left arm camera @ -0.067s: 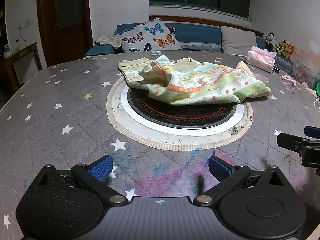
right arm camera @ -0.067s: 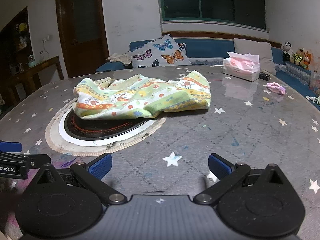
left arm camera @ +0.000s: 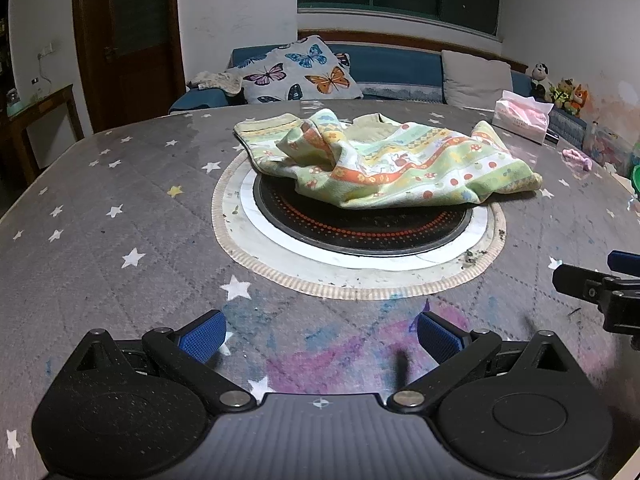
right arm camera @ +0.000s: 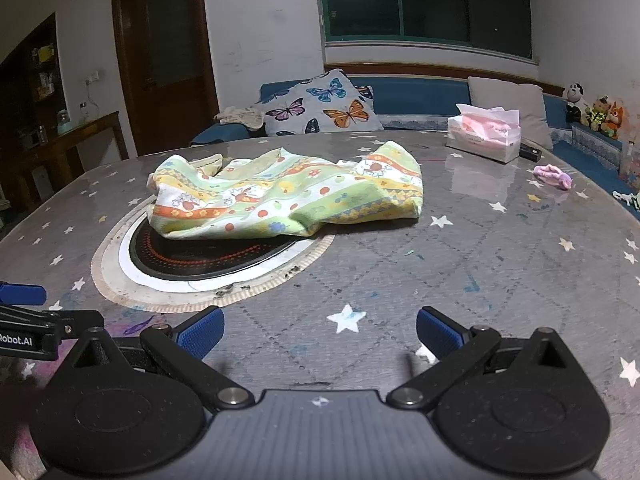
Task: Fold clothes
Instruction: 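Move both grippers toward the crumpled green striped shirt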
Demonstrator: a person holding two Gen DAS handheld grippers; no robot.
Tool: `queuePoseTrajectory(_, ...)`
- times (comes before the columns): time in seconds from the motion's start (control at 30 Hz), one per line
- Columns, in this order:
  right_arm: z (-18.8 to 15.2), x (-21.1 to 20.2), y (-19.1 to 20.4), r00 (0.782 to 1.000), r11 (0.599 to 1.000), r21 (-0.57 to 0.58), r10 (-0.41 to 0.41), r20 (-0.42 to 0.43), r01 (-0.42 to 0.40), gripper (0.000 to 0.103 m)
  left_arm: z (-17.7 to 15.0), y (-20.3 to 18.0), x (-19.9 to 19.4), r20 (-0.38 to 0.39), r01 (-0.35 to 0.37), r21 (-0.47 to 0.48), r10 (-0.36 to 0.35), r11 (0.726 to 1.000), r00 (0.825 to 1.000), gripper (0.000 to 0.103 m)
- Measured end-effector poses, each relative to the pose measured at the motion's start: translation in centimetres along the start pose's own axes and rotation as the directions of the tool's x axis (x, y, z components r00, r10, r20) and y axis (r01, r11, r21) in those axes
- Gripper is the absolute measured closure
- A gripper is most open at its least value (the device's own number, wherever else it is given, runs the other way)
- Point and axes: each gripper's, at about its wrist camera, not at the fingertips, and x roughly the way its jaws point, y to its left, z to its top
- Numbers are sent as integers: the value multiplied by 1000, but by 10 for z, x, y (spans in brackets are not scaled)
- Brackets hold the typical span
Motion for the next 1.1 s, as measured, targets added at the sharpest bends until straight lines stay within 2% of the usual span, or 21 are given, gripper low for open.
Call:
queuePoseTrajectory(0.33,2,4,0,1000,1000,8,-2,-16,2,0,-8,-1,7,-8,1,-2,-1,1000,1000,0)
queuePoseTrajectory(1.1,18,29,2,998,1000,1,23,-56,-23,0,10,-3,29,-65,12,16,-11,1000,998,0)
